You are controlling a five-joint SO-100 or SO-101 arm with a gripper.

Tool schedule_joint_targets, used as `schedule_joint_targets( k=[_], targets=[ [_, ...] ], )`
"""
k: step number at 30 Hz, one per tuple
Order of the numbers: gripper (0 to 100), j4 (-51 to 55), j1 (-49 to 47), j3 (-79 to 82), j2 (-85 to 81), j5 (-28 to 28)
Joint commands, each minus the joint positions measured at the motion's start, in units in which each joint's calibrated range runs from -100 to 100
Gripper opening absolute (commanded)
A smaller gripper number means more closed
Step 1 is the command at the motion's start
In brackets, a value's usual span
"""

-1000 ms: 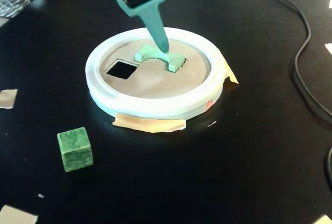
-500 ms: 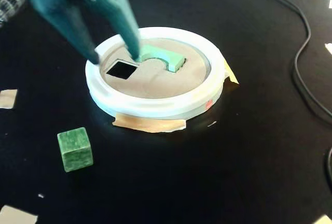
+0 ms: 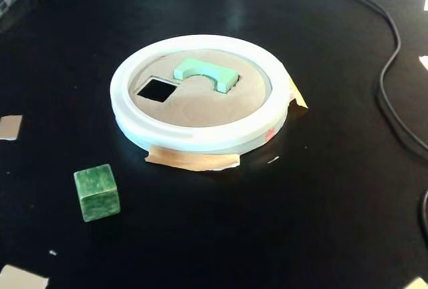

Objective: Pick up the U shape block and drop it in corresponding U shaped hole

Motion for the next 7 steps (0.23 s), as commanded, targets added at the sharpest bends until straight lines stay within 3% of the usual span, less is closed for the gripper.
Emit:
schedule_joint_targets(
  k=[1,7],
  targets=[
    [45,-11.8,0.3,20.7,-17.1,-0.3],
    [45,-22.7,-6.2,41.5,-28.9,-0.3]
  ],
)
